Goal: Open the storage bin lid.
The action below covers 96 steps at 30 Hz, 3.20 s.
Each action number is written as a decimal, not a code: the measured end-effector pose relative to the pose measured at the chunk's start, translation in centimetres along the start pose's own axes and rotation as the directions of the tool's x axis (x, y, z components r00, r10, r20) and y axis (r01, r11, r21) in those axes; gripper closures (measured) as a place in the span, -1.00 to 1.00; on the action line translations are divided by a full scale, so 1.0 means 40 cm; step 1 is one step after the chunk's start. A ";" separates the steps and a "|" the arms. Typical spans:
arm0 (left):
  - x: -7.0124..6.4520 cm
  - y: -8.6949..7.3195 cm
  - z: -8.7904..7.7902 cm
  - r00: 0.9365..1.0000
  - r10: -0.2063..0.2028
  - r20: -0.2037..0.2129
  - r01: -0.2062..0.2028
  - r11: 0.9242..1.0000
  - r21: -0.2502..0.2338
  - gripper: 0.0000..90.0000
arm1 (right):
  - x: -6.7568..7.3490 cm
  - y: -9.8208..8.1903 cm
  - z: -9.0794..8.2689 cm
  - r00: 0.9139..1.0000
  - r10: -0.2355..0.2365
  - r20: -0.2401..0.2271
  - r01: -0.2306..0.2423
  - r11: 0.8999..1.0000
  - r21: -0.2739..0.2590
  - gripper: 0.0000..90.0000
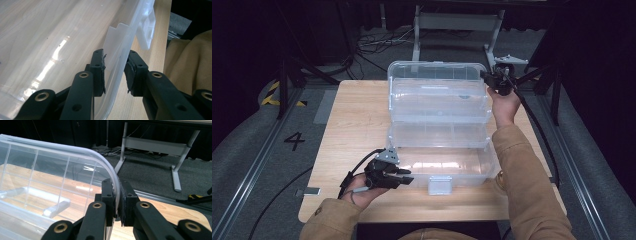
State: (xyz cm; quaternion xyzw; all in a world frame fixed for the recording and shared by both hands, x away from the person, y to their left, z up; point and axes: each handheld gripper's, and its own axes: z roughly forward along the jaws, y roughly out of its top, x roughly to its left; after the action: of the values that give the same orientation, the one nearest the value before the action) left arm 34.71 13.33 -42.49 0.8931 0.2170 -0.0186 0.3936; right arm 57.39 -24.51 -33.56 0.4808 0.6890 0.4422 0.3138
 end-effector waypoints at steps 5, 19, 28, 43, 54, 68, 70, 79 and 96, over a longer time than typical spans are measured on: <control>-0.001 0.000 0.000 1.000 -0.005 0.000 0.005 1.000 -0.001 0.57 | -0.005 -0.002 0.012 1.000 0.005 -0.007 -0.005 1.000 0.009 0.87; -0.002 -0.001 0.000 1.000 -0.012 -0.004 0.012 1.000 0.000 0.56 | -0.021 -0.010 0.045 0.999 0.015 -0.037 -0.014 0.999 0.036 0.86; -0.004 -0.002 0.000 1.000 -0.013 -0.011 0.013 1.000 -0.005 0.55 | -0.032 -0.020 0.071 0.998 0.030 -0.051 -0.027 0.998 0.060 0.86; -0.006 -0.003 0.001 1.000 -0.008 -0.014 0.008 1.000 -0.010 0.55 | -0.047 -0.037 0.106 0.995 0.061 -0.076 -0.053 0.994 0.094 0.85; -0.006 -0.003 0.001 1.000 -0.008 -0.016 0.008 1.000 -0.010 0.54 | -0.050 -0.050 0.130 0.995 0.077 -0.068 -0.068 0.990 0.127 0.85; -0.007 -0.004 0.001 1.000 -0.001 -0.020 0.001 1.000 -0.012 0.54 | -0.054 -0.071 0.160 0.992 0.111 -0.061 -0.098 0.979 0.177 0.84; -0.007 -0.003 0.001 1.000 -0.001 -0.020 0.001 1.000 -0.012 0.54 | -0.053 -0.074 0.164 0.992 0.114 -0.053 -0.102 0.977 0.189 0.84; -0.007 -0.004 0.001 1.000 0.000 -0.023 -0.001 1.000 -0.012 0.54 | -0.074 -0.102 0.183 0.976 0.195 -0.098 -0.172 0.963 0.205 0.77; -0.008 -0.001 0.001 1.000 0.004 -0.025 -0.004 1.000 -0.006 0.50 | -0.100 -0.062 0.107 0.972 0.152 -0.177 -0.115 0.972 0.205 0.20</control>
State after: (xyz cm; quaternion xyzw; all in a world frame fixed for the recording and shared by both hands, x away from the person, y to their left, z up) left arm 34.41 13.21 -42.46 0.8926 0.2202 -0.0060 0.3935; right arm 61.45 -27.31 -37.56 0.5096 0.7217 0.4377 0.1671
